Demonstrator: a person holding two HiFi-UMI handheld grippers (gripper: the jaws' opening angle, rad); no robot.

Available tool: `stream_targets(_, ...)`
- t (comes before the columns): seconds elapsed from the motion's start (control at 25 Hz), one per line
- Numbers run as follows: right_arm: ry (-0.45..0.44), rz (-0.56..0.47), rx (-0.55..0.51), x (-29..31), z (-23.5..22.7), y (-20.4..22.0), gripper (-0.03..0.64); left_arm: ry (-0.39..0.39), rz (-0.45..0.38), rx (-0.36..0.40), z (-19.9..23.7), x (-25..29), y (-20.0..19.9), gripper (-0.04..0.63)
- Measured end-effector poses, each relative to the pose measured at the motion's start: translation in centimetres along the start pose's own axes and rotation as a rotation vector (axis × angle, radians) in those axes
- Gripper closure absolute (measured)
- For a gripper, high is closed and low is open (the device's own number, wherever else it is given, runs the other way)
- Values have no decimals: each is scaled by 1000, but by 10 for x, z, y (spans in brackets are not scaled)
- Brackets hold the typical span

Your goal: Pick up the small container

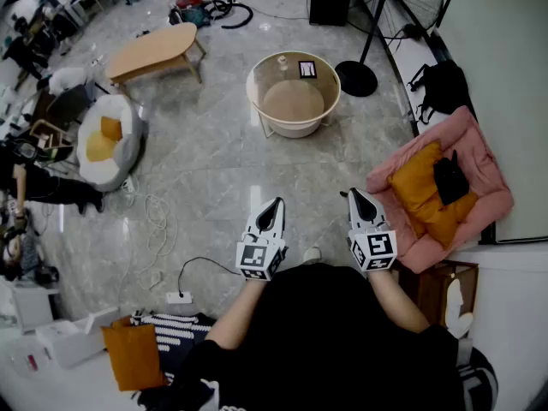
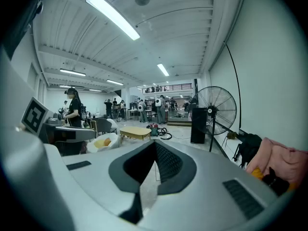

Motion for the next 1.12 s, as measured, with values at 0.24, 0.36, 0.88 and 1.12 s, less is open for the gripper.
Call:
stream_targets(0.24,-3,-49,-18,-7,-19,-1,595,-25,-12,10,-13,8,4,575)
stream_targets(0.36,-31,-63,-25,-11,-24,4,595,-47,-17,18,-22,10,8,575)
stream_targets(0.88,-127,-18,8,1,-31,39,595,-127,19,-6,-35,15,33,575)
stream_targets(1.12,-144,5,9,49,-45,42,595,-73,54,-15,-2,56,42,575)
Point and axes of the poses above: the fingertips, and each gripper's own axes: x forward along the fingers, z to its left, y out of its underside, the point moved 8 cm from there along -x, backward along the fingers, and after that the axes turned 5 degrees about -y, right-handed, at the moved point
